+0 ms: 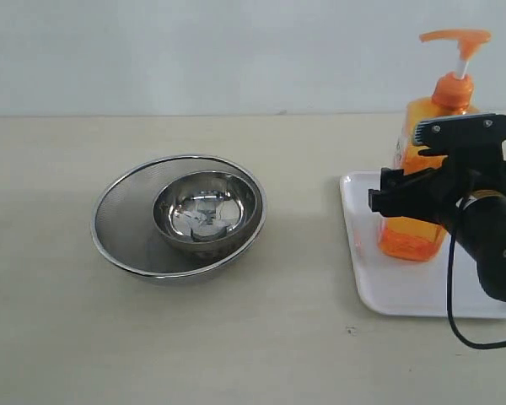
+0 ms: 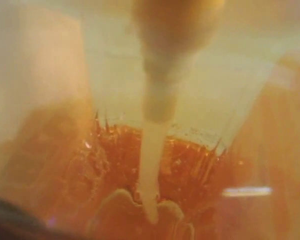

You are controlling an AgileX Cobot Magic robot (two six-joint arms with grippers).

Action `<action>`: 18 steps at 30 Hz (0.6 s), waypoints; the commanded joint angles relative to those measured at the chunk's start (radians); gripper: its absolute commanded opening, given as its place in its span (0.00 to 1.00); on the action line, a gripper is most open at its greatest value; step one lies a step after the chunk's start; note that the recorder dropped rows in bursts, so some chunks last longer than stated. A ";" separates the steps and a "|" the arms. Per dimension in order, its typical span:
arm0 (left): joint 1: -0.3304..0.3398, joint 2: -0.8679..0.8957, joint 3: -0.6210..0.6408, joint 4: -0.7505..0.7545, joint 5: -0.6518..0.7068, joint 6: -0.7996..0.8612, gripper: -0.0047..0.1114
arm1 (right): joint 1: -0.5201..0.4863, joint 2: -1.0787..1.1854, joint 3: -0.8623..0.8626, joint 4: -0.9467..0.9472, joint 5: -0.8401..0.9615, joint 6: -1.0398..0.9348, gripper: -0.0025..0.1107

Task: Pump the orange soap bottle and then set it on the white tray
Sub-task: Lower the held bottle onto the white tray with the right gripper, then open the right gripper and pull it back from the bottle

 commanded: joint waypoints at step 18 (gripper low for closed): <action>0.003 -0.004 0.004 -0.010 0.006 -0.009 0.08 | -0.001 -0.267 0.005 0.141 0.209 -0.162 0.75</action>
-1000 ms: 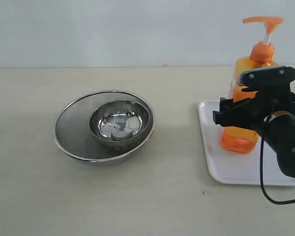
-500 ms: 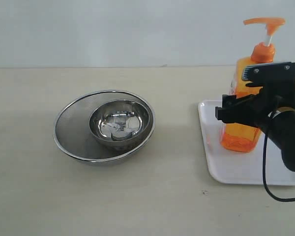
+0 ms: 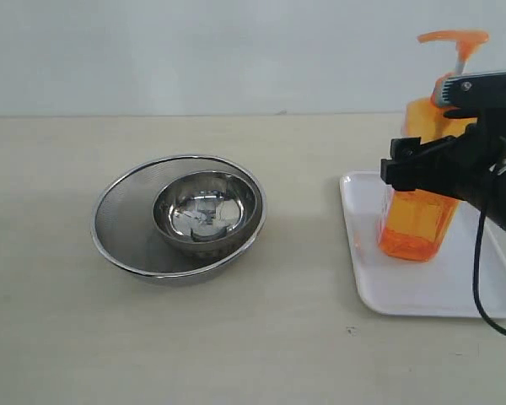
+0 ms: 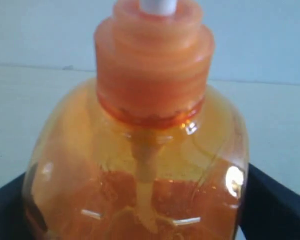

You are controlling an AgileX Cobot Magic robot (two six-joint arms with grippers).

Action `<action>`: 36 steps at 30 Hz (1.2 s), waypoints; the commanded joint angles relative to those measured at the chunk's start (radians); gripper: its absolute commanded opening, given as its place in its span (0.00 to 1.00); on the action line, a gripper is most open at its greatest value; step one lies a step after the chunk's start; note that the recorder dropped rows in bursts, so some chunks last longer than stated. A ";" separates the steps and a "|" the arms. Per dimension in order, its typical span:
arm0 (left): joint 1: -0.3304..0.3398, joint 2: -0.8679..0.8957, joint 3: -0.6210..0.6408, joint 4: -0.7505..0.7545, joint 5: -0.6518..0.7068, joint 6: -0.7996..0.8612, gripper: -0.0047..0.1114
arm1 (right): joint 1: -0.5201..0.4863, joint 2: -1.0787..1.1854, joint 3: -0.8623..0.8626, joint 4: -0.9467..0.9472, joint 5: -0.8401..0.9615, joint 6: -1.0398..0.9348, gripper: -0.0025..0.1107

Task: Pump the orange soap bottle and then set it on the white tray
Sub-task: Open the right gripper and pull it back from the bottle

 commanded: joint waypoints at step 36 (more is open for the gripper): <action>0.003 -0.004 0.004 -0.010 0.006 -0.009 0.08 | -0.001 -0.232 0.005 0.126 0.250 -0.149 0.84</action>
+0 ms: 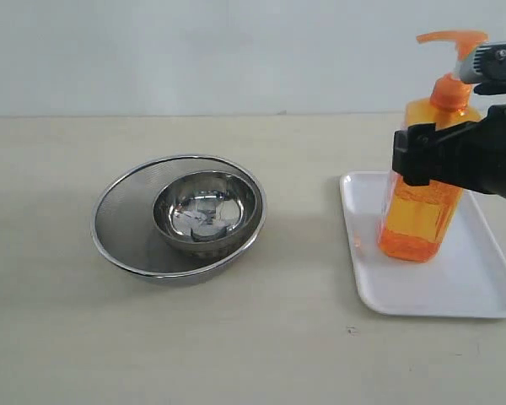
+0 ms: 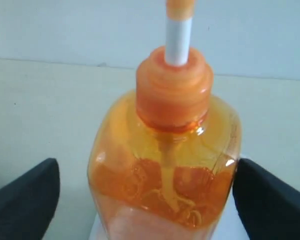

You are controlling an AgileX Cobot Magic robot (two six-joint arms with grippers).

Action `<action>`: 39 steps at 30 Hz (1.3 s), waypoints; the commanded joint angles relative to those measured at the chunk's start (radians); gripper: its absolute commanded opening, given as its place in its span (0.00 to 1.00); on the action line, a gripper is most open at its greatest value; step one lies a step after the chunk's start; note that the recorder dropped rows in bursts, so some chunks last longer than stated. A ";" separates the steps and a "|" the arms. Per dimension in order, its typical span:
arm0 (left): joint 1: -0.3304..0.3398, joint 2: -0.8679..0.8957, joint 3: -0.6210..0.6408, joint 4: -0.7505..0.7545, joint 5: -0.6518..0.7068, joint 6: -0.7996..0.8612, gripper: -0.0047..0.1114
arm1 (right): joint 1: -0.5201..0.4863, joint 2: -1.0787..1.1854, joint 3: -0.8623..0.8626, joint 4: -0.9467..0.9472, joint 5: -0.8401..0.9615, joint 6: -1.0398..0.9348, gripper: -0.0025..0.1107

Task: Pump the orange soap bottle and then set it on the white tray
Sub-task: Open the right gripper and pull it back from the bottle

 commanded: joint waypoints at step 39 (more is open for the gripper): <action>0.003 -0.004 0.004 -0.010 0.006 -0.009 0.08 | -0.001 -0.349 0.003 0.080 0.567 -0.061 0.83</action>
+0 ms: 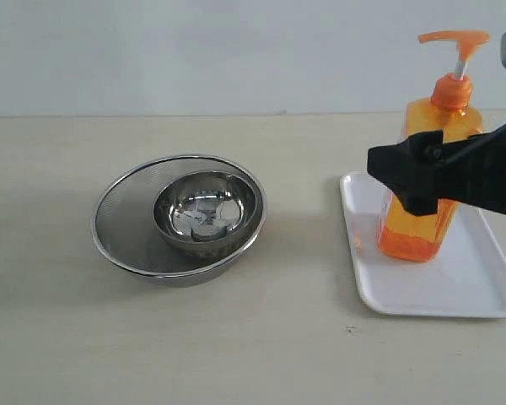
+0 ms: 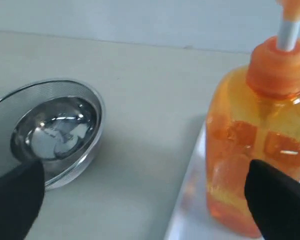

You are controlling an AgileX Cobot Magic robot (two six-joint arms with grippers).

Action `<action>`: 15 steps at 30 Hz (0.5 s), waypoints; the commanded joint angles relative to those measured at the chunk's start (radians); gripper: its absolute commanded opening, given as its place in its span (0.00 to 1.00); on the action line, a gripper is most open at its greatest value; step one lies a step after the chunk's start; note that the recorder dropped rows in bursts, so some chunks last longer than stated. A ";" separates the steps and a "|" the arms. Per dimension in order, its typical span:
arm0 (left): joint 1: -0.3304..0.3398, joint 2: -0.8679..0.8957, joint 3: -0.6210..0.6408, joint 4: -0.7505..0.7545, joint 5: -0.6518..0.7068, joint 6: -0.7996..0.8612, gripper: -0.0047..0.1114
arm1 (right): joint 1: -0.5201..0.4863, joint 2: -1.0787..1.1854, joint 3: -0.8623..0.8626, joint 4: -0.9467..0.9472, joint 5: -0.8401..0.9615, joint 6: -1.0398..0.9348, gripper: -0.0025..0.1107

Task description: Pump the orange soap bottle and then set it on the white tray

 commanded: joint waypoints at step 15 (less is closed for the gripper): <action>0.003 -0.004 0.004 -0.010 0.045 -0.009 0.08 | -0.001 -0.306 0.029 0.002 0.398 -0.001 0.05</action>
